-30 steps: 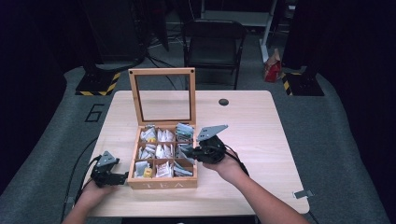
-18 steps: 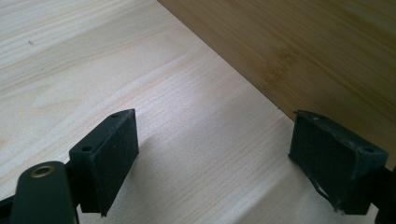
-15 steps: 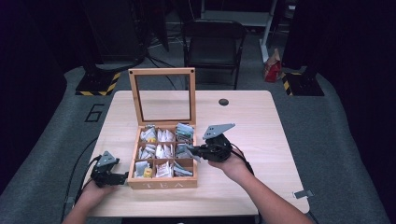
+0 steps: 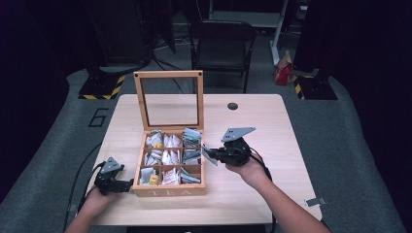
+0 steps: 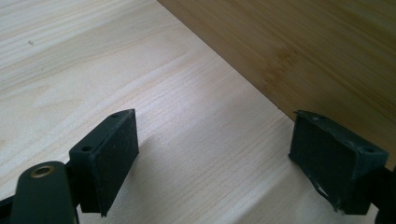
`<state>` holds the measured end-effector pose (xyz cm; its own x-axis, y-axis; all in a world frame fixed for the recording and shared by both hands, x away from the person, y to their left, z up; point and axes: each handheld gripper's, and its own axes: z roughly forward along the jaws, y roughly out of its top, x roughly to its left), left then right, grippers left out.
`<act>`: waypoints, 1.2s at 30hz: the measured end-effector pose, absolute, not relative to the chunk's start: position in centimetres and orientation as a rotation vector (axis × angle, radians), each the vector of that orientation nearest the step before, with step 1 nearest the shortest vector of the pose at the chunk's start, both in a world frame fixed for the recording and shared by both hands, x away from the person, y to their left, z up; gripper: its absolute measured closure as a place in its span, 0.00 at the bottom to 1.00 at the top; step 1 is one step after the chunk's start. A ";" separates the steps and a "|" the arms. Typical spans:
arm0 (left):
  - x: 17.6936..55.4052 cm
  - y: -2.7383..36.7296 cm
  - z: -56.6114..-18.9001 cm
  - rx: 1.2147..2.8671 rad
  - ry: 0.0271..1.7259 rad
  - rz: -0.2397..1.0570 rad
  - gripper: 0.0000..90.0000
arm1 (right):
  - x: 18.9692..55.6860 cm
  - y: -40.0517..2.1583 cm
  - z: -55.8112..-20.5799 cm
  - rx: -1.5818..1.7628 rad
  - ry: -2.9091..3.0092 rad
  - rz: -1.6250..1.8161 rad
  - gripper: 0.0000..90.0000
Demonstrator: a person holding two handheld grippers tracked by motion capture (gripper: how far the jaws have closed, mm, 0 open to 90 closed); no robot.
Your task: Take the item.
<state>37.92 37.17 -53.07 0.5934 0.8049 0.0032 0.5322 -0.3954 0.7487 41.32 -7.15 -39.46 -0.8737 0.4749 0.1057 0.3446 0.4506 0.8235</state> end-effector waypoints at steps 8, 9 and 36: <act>37.9 37.2 -53.1 2.093 1.056 0.479 0.17 | 41.4 -8.5 -39.5 0.755 2.525 1.391 0.99; 37.9 37.2 -53.1 2.094 1.055 0.479 0.17 | 41.5 -8.9 -39.6 0.753 2.516 1.392 0.99; 37.9 37.2 -53.1 2.094 1.055 0.479 0.17 | 41.6 -13.6 -40.3 0.867 2.417 1.333 0.99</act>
<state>37.92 37.18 -53.07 0.5938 0.8046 0.0038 0.5322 -0.3963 0.7481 41.62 -13.56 -40.29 -0.7925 0.6062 0.0669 0.3801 0.4051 0.8315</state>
